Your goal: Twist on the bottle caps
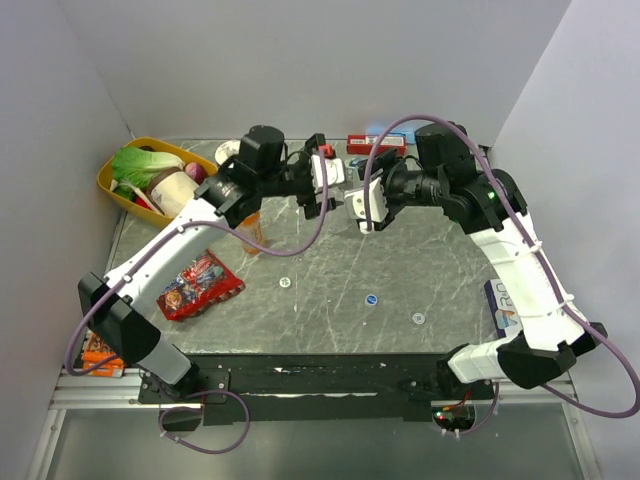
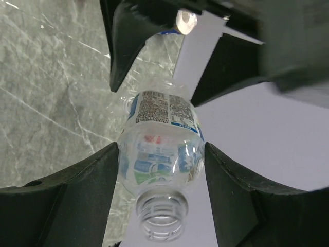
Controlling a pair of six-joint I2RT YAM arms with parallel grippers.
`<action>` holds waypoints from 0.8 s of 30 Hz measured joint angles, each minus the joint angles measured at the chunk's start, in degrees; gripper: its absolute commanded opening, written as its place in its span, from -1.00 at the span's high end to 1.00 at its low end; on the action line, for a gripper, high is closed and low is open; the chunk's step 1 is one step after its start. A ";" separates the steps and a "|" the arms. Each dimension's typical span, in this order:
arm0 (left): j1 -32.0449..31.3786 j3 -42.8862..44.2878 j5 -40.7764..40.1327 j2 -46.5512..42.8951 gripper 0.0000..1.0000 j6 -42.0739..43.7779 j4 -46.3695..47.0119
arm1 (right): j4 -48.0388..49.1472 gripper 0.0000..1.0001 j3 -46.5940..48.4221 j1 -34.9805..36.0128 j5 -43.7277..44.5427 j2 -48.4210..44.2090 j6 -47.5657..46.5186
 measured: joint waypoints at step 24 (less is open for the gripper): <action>-0.17 -21.90 -5.90 -11.93 -0.93 -8.55 25.20 | -0.79 0.88 -0.28 -0.87 0.50 -1.18 3.74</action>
